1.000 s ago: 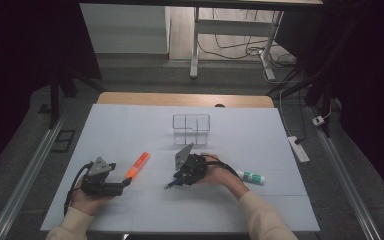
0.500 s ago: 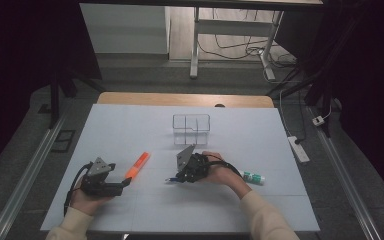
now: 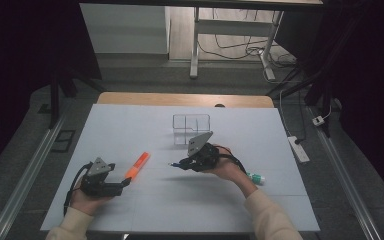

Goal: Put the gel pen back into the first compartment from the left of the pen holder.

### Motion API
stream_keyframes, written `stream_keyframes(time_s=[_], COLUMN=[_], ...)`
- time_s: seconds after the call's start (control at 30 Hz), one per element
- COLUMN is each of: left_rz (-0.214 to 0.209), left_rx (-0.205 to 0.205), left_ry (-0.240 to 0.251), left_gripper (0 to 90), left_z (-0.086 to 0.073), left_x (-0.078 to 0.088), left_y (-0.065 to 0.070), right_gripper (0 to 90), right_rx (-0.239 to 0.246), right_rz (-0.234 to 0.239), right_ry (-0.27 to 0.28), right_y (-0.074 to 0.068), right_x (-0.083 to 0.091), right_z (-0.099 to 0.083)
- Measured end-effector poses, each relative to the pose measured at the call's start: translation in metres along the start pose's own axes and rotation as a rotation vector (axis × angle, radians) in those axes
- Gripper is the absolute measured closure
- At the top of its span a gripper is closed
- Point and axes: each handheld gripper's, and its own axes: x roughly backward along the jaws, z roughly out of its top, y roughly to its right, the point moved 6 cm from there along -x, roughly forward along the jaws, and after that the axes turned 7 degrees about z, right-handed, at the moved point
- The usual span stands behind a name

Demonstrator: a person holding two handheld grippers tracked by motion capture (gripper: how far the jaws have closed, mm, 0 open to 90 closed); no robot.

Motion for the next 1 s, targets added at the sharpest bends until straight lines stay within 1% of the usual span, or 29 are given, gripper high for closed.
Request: stream_keyframes(time_s=[0.2, 0.37, 0.53, 0.63, 0.7, 0.9, 1.0], left_rz=[0.003, 0.002, 0.004, 0.003, 0.003, 0.003, 0.004], left_rx=[0.002, 0.001, 0.002, 0.002, 0.001, 0.001, 0.001], left_ry=[0.001, 0.001, 0.001, 0.002, 0.001, 0.002, 0.002], left_gripper=[18.5, 18.6, 18.5, 18.5, 18.5, 18.5, 18.5], left_z=[0.0, 0.0, 0.0, 0.0, 0.0, 0.0, 0.001], left_x=[0.0, 0.0, 0.0, 0.0, 0.0, 0.0, 0.0], left_y=[0.0, 0.0, 0.0, 0.0, 0.0, 0.0, 0.001], right_gripper=[79.2, 79.3, 79.2, 79.2, 79.2, 79.2, 79.2], right_rx=[-0.051, -0.072, -0.103, -0.111, -0.131, -0.162, -0.182], right_rz=[-0.037, -0.065, -0.087, -0.116, -0.128, -0.169, -0.191], right_ry=[0.067, 0.111, 0.154, 0.174, 0.199, 0.248, 0.283], right_y=[0.004, 0.007, 0.01, 0.012, 0.013, 0.016, 0.018], right_x=[0.011, 0.019, 0.026, 0.03, 0.033, 0.041, 0.045], right_z=[0.002, 0.003, 0.003, 0.004, 0.004, 0.006, 0.007])
